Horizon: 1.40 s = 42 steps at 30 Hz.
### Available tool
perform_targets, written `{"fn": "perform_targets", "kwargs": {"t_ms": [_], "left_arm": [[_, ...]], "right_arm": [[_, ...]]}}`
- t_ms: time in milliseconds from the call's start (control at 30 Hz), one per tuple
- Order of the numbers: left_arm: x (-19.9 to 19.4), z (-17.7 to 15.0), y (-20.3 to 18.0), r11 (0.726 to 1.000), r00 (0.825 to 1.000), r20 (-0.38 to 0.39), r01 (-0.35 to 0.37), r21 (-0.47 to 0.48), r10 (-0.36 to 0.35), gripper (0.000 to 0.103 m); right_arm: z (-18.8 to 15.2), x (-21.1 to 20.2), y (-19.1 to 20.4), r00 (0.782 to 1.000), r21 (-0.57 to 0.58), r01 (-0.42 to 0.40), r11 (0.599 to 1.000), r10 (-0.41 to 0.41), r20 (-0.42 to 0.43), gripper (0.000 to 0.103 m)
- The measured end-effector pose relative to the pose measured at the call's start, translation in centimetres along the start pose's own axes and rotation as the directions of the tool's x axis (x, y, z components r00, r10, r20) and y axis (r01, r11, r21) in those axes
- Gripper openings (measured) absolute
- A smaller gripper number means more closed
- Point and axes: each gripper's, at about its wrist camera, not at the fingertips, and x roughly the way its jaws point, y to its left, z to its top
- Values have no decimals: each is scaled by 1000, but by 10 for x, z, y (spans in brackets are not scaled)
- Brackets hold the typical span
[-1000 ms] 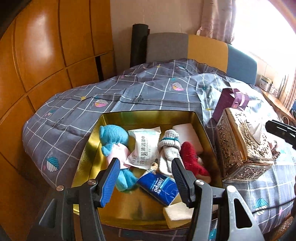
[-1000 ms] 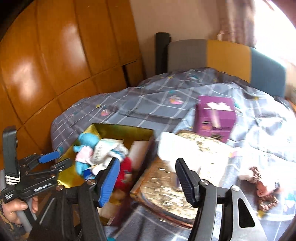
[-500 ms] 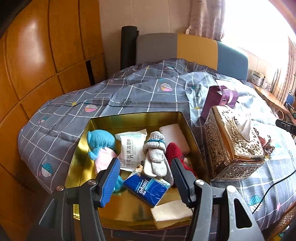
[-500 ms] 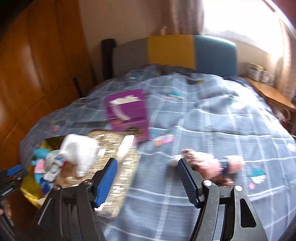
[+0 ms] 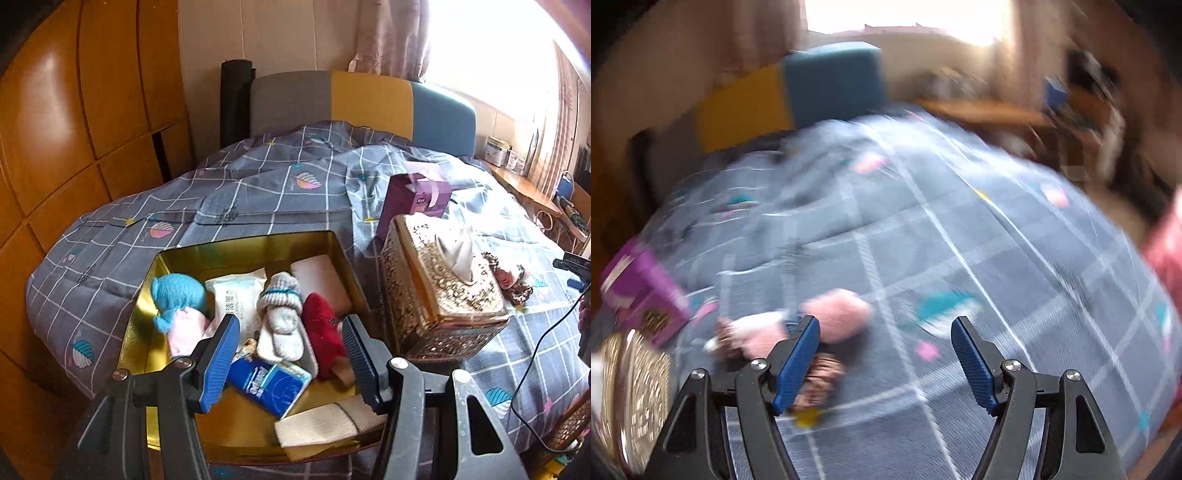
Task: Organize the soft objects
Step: 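Move the right gripper back to the pink sock and scrunchie on the bed, then move the left gripper to the pink sock bundle and grasp its scrunchie end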
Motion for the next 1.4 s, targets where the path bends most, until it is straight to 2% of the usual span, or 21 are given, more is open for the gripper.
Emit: {"fn": "perform_targets", "kwargs": {"t_ms": [100,233,433,567,667,767,933,1033,1067,1133,1200,1267,1400], "left_arm": [[0,4,-6,1000,1000,-5,23,-7,-23,58],[-2,8,-16,998,998,-2,57,9,-57,58],[-6,11,-40,992,995,-3,101,76,-101,58],[-16,23,-59,981,987,15,158,111,-161,58],[-26,41,-83,965,976,30,208,161,-215,58],[-33,61,-118,937,959,29,268,223,-281,58],[-32,85,-198,869,936,4,324,374,-351,58],[-15,90,-234,849,932,-47,348,397,-360,58],[-8,90,-242,847,931,-66,356,395,-360,55],[5,85,-258,845,935,-100,352,402,-341,50],[15,76,-269,841,938,-126,346,415,-324,49],[22,66,-276,834,937,-147,350,428,-318,49],[30,53,-289,818,949,-140,314,481,-282,46]], "right_arm": [[2,5,-16,999,97,-28,995,32,-33,74],[-1,13,-27,994,165,-36,986,52,-94,74],[-9,23,-25,987,170,-41,985,67,-147,74],[-12,27,-19,981,148,-59,987,85,-172,74],[-13,27,-15,979,139,-75,987,99,-176,74],[-13,26,-13,977,132,-95,987,118,-180,74],[-12,24,-11,973,135,-130,982,152,-173,74],[-11,23,-12,971,146,-145,979,169,-171,74],[-11,23,-13,969,150,-149,977,174,-174,74],[-11,24,-13,966,157,-155,975,183,-181,74],[-11,25,-14,965,160,-159,974,187,-185,74],[-11,25,-14,962,164,-166,972,196,-191,74],[-12,26,-12,960,157,-163,974,194,-203,74]]}}
